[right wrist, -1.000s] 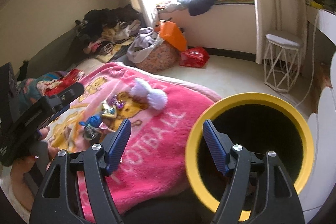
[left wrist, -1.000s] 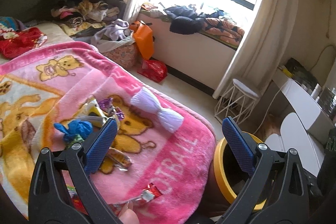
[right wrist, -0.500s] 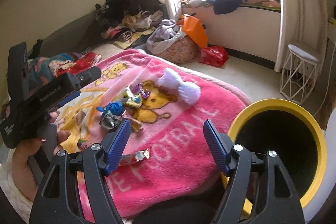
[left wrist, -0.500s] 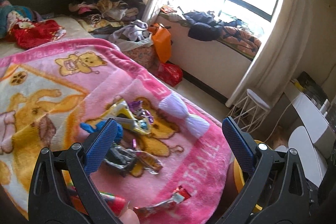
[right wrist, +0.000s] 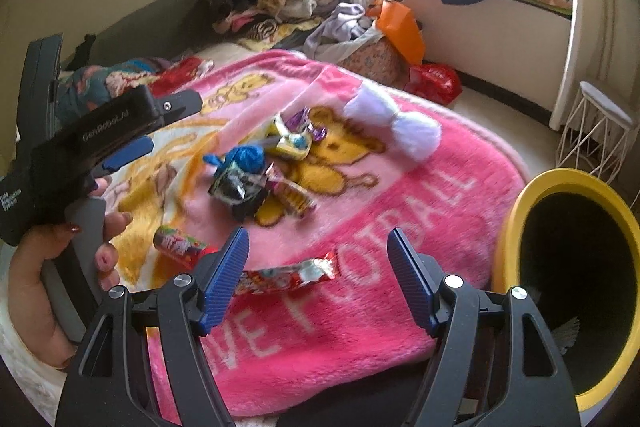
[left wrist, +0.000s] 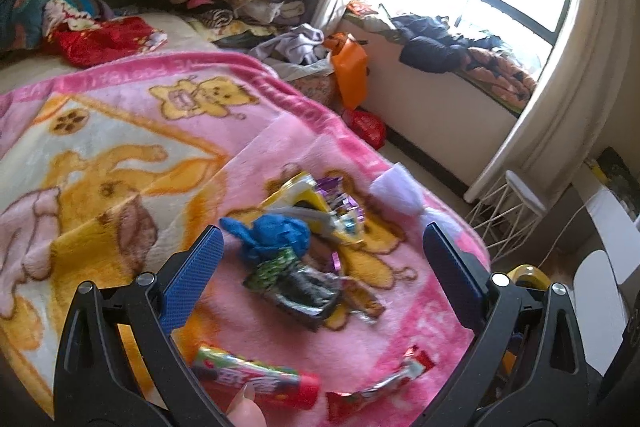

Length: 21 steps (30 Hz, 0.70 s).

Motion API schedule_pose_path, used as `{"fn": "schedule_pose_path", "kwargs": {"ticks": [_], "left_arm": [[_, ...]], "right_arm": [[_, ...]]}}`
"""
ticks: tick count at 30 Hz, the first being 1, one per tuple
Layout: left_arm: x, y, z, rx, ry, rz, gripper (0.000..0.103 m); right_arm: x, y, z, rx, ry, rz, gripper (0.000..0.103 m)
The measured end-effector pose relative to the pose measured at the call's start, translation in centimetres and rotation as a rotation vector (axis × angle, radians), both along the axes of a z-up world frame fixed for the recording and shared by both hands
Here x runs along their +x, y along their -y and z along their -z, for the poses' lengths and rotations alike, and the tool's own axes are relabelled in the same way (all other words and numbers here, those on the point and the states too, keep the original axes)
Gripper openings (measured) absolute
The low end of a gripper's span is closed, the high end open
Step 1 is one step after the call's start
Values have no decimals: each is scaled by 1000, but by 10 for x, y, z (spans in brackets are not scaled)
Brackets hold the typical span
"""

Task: Collect trash
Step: 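Move both open tools back over the remaining wrappers on the blanket, then grasp the green snack wrapper with the left tool while the right tool grasps a red wrapper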

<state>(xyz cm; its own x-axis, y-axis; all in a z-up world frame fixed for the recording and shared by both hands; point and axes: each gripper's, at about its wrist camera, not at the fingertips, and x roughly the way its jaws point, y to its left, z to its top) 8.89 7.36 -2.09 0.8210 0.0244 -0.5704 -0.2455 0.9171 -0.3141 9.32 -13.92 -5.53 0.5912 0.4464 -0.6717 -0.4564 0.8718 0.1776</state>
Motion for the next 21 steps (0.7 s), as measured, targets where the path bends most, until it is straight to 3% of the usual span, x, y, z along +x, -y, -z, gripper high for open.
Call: {"fn": "schedule_pose_path", "kwargs": {"ticks": [14, 19, 21], "left_arm": [[11, -25, 51, -80, -136, -26, 91], [23, -23, 67, -158, -182, 4, 81], [27, -22, 73, -185, -200, 10, 78]], "right_arm": [[21, -20, 40, -30, -112, 24, 69], [33, -19, 55, -21, -191, 42, 69], [39, -19, 62, -7, -240, 46, 61]]}}
